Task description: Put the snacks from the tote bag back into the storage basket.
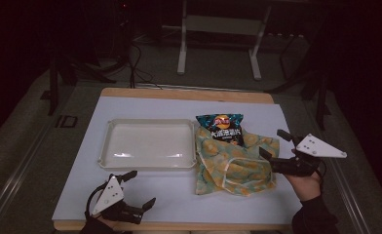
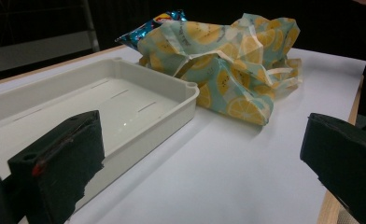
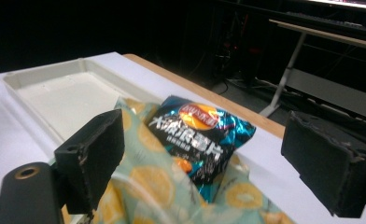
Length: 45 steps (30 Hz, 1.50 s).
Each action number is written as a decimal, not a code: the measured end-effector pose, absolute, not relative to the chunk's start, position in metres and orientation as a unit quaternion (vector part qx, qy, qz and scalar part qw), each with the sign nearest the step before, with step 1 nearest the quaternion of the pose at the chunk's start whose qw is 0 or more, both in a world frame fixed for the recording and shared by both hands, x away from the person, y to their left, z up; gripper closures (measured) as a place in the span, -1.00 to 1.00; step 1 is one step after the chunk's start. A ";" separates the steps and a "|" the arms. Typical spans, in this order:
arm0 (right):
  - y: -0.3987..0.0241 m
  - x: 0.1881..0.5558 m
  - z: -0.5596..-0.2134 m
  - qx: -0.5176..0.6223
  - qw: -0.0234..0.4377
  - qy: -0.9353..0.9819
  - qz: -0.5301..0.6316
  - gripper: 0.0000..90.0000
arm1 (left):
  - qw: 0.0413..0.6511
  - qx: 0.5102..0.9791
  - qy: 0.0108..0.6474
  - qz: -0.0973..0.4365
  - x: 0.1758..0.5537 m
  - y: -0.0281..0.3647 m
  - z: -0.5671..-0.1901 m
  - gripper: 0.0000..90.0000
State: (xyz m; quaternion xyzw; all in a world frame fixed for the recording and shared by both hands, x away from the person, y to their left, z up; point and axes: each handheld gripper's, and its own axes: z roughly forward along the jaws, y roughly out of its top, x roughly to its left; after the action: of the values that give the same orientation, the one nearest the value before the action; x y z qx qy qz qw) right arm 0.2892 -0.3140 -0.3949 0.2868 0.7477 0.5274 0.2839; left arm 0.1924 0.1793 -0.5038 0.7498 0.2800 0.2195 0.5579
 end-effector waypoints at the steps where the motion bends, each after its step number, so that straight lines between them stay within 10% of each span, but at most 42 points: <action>1: -0.313 0.293 -0.394 0.287 0.281 0.748 0.528 -0.69 | 0.558 0.750 0.280 0.219 0.192 0.179 -0.504 -1.00; 45: -0.275 0.469 -0.429 0.301 0.170 0.825 0.448 -0.36 | 0.536 0.744 0.313 0.249 0.168 0.199 -0.508 -1.00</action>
State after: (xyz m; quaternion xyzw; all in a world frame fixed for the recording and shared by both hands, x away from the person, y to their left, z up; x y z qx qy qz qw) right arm 0.4692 -0.2753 -0.4285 0.3010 0.8247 0.4477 0.1698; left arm 0.1679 0.1986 -0.5079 0.7437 0.3131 0.2486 0.5358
